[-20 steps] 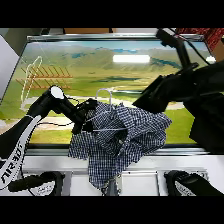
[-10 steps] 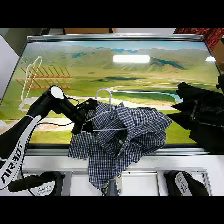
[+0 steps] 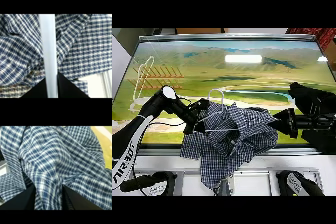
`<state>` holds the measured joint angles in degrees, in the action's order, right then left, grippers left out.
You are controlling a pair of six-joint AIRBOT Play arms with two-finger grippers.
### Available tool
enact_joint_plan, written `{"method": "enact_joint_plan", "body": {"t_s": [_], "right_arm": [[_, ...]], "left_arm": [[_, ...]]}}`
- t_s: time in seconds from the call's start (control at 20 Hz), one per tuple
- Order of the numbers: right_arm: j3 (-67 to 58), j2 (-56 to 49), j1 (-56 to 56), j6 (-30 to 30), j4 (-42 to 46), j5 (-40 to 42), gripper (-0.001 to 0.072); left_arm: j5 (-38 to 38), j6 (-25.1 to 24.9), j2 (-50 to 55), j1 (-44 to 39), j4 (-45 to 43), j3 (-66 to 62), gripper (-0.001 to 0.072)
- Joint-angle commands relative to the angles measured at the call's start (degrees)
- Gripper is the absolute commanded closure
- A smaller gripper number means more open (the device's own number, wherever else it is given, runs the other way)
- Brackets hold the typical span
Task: Fold the clothes and pants, and hang the long-sleeved shirts on hangers.
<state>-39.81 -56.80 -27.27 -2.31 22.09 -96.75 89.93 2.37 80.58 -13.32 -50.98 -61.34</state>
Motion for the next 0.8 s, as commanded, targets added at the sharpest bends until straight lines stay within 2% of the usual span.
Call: {"method": "enact_joint_plan", "body": {"t_s": [0.0, 0.3, 0.75], "right_arm": [[0.1, -1.9, 4.1, 0.7, -0.2, 1.1, 0.0357], [0.1, -3.2, 8.8, 0.6, -0.3, 4.0, 0.0358], [0.1, -3.2, 8.8, 0.6, -0.6, 3.9, 0.0358]], "left_arm": [[0.0, 0.0, 0.0, 0.0, 0.0, -0.1, 0.0692], [0.0, 0.0, 0.0, 0.0, 0.0, -0.1, 0.0691], [0.0, 0.0, 0.0, 0.0, 0.0, -0.1, 0.0691]]}}
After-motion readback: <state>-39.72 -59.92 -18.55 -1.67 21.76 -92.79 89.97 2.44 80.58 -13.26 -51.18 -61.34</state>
